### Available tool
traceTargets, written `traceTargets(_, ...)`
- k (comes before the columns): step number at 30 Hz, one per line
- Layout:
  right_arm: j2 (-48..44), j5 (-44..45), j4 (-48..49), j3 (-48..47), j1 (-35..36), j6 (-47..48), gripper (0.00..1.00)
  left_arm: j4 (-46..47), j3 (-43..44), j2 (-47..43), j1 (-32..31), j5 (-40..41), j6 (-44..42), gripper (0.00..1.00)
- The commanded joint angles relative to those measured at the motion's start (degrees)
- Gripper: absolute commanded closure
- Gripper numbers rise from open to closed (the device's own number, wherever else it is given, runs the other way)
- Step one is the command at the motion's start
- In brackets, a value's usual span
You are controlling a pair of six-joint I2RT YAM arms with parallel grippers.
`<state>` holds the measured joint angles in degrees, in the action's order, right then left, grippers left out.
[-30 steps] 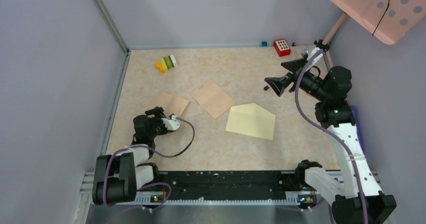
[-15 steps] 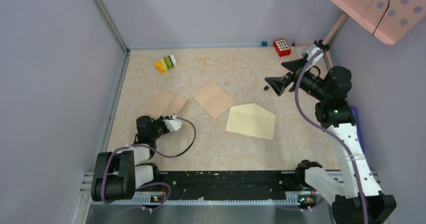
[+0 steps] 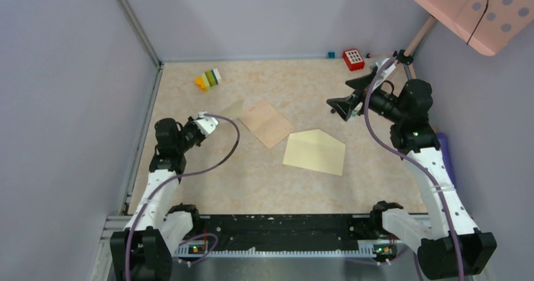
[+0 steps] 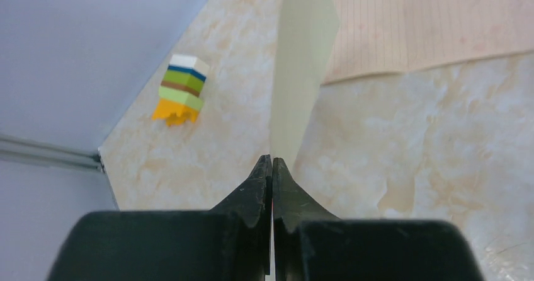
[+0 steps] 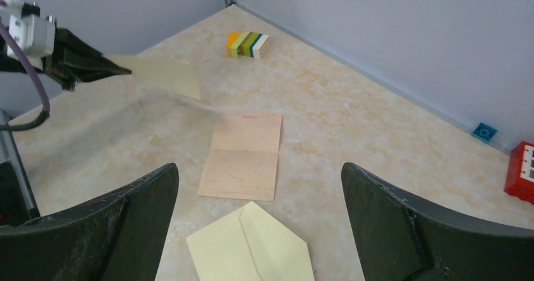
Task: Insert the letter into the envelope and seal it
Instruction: Pick up the letter from the center of the board, then fold the letter.
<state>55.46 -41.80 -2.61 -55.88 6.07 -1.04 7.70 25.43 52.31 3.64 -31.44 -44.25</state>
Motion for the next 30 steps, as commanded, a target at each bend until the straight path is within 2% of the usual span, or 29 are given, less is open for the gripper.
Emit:
traceTargets(1,2.2,-6.1,0.2,-2.7,3.3,2.3,0.01,-15.4,10.2,-0.1,-0.2,-12.3,5.9,1.0)
traceTargets(6,5.7,-11.4,-6.8,-4.6,10.8,12.9,0.01,-27.6,21.3,1.6,-1.2,-24.2,8.1,0.98)
traceTargets(10,8.2,-4.4,-13.4,-5.8,17.6,25.3,0.01,-32.0,27.6,3.1,-2.5,-32.6,12.3,0.97)
traceTargets(13,8.7,-2.9,-7.8,-2.3,18.5,28.0,0.02,-32.1,30.3,4.3,-3.4,-36.3,17.5,0.97)
traceTargets(15,8.1,-4.4,0.9,2.0,18.5,28.8,0.02,-32.1,31.3,5.1,-6.4,-37.5,20.3,0.96)
traceTargets(18,8.3,-9.3,10.3,6.7,18.4,28.5,0.02,-30.9,31.4,6.3,-10.4,-38.1,24.3,0.96)
traceTargets(22,10.6,-16.1,12.4,6.7,18.5,27.4,0.02,-28.5,30.6,8.6,-15.6,-39.5,29.9,0.96)
traceTargets(26,9.6,-18.5,15.5,9.8,18.5,26.9,0.03,-18.7,28.4,9.7,-16.1,-42.0,40.1,0.96)
traceTargets(30,8.3,-23.5,15.5,12.7,18.5,28.3,0.05,-12.7,28.3,11.0,-16.1,-44.3,46.4,0.97)
